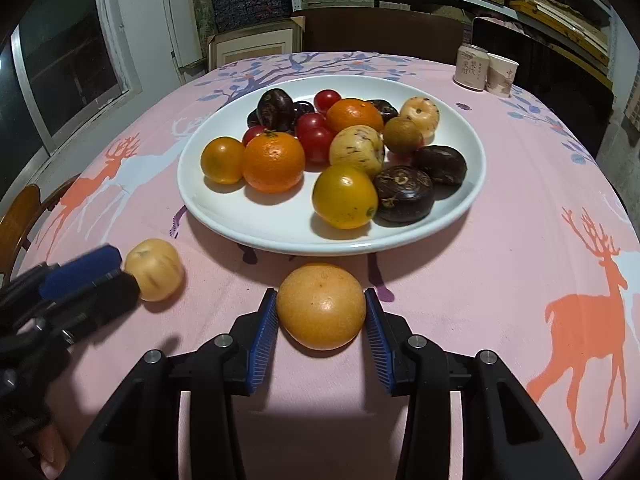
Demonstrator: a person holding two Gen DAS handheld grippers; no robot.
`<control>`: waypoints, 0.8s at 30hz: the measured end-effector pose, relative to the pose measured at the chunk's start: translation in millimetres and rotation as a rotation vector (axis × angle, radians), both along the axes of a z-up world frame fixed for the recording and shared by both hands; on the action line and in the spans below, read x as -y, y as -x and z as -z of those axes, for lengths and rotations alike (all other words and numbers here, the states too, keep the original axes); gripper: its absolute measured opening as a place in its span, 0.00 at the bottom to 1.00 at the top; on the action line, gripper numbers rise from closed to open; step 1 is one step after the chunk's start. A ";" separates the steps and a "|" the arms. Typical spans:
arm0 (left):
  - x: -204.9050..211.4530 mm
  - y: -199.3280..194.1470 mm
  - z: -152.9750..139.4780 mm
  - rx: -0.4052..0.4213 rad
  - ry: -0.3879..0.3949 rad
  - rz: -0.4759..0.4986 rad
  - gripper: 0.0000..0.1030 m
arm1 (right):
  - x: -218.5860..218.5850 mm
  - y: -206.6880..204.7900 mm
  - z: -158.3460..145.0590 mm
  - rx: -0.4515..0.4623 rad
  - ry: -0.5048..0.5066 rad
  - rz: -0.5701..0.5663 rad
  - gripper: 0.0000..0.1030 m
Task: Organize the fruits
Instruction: 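Grasp a pale yellow potato with the left gripper while the right gripper grasps a yellow-orange fruit, then carry the potato and yellow-orange fruit onto the white plate and open both grippers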
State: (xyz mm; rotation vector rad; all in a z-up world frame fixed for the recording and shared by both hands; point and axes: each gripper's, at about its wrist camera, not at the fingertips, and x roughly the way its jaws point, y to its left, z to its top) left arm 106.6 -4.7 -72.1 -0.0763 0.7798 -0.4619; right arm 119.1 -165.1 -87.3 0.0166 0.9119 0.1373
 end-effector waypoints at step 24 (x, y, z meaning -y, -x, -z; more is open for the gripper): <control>23.6 -14.8 12.3 0.015 -0.405 -0.072 0.86 | 58.1 27.0 -2.7 0.010 -0.226 0.058 0.42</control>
